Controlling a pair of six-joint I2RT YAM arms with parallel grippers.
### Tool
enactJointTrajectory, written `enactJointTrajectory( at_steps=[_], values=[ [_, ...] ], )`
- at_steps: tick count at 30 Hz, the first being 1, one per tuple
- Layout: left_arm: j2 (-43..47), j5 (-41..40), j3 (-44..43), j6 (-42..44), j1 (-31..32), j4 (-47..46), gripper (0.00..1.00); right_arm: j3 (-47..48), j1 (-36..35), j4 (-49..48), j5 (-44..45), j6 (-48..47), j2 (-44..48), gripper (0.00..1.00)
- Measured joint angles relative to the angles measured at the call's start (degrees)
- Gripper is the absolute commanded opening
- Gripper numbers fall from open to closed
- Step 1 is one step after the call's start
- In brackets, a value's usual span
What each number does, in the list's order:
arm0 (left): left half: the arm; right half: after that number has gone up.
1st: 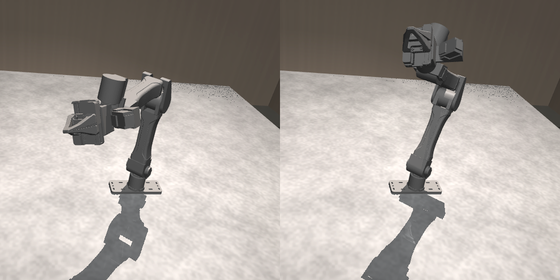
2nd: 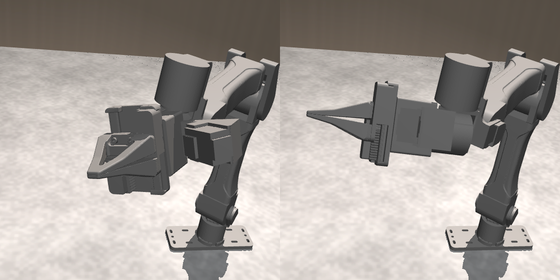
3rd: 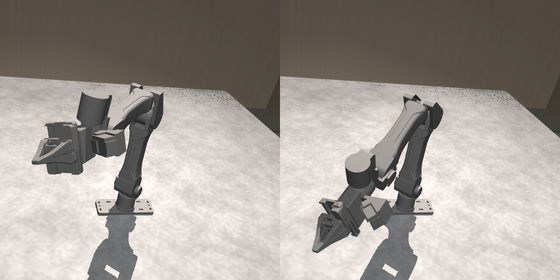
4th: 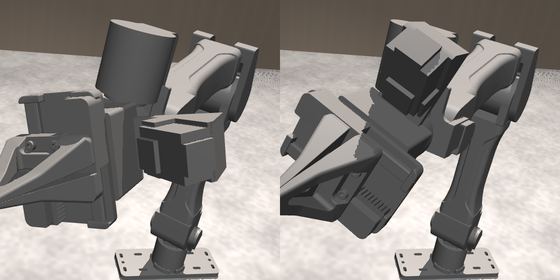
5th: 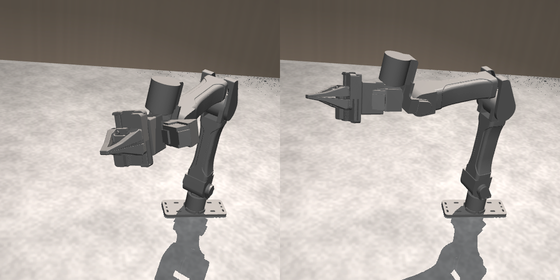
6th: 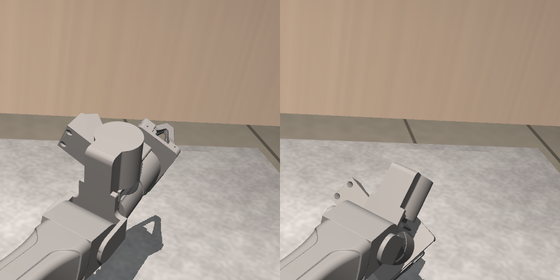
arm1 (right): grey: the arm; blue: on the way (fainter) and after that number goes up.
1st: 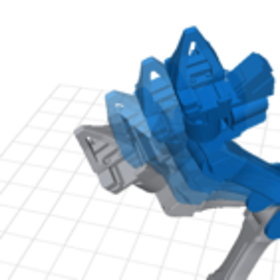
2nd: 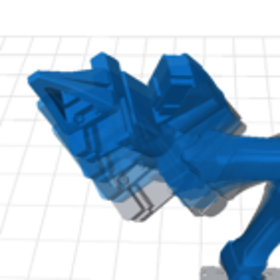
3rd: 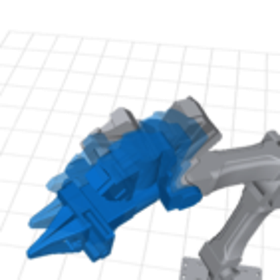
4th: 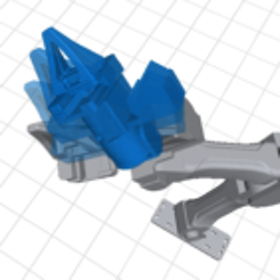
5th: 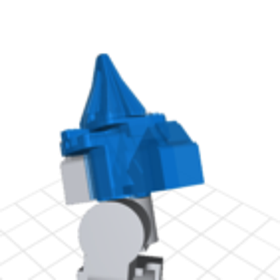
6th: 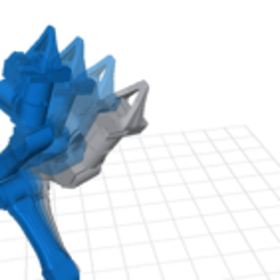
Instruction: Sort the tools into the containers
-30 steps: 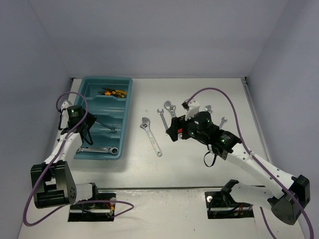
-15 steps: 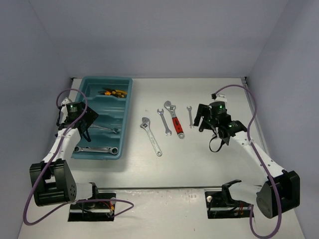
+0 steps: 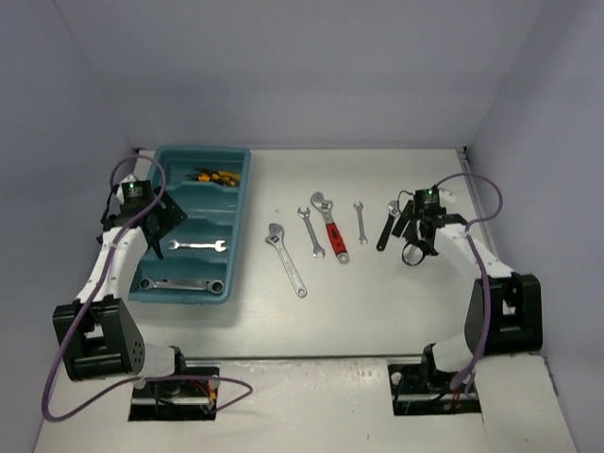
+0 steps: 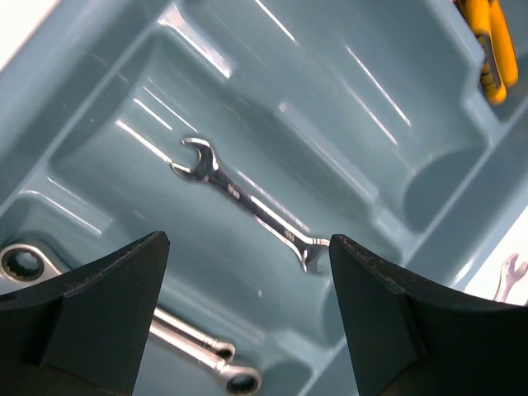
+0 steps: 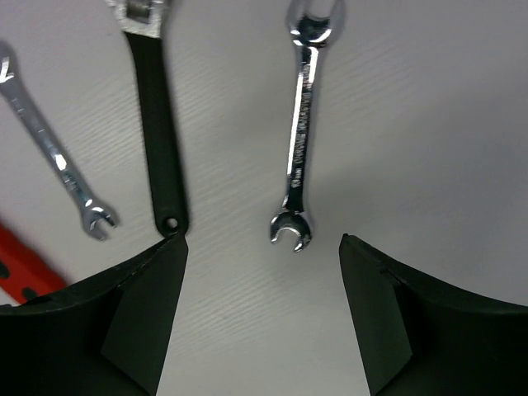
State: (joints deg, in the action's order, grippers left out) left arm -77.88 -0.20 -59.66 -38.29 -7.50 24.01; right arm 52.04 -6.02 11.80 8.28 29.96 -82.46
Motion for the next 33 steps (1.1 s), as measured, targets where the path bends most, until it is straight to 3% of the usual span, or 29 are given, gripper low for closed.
enactJointTrajectory(
  at_steps=[5, 17, 33],
  values=[
    [3.04, 1.57, -3.24, 4.81, 3.17, 5.83, 0.76, 3.85, 4.48, 0.74, 0.5, -0.53, -6.65, 0.64],
    [25.49, 4.21, -0.81, 12.28, 18.89, 15.01, 0.76, 11.72, 9.35, -0.09, -4.53, -3.0, -20.74, 0.56],
    [28.81, 2.7, -0.99, 16.97, 20.68, 20.06, 0.76, 12.51, 9.19, 0.64, -3.55, -3.71, -23.22, 0.38]
  ],
)
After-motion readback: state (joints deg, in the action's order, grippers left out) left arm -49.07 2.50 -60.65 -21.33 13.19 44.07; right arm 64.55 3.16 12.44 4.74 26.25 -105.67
